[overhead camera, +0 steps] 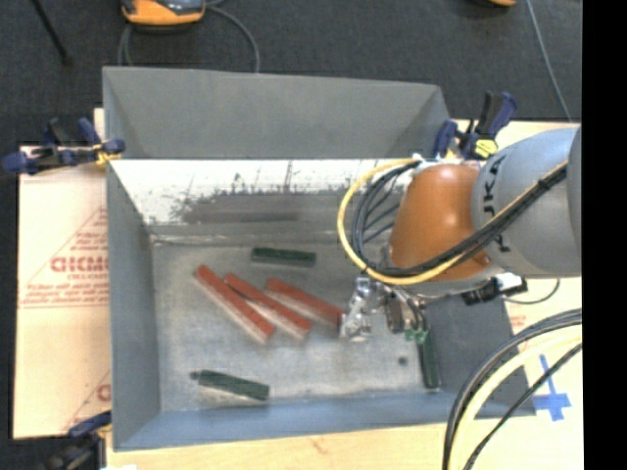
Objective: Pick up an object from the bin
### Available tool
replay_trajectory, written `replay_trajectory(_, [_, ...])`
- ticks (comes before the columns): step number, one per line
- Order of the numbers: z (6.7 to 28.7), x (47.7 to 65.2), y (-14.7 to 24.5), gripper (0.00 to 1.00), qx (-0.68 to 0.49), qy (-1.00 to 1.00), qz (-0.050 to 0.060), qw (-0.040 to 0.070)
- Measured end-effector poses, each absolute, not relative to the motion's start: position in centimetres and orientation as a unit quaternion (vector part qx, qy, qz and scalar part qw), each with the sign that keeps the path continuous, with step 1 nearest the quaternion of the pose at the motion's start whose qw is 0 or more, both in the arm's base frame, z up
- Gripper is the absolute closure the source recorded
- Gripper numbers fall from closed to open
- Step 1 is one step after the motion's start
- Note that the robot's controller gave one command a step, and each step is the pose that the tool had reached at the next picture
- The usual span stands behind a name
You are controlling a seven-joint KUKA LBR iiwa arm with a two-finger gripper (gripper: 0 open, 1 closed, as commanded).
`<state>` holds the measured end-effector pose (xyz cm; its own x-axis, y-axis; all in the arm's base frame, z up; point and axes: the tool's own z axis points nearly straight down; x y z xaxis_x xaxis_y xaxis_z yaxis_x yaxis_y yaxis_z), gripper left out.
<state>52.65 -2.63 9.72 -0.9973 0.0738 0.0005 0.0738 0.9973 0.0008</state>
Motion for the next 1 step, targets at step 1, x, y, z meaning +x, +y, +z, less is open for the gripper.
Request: replay_trajectory(1, [9.84,52.76,-2.64,0.00,-0.036,-0.999,0.000,-0.001])
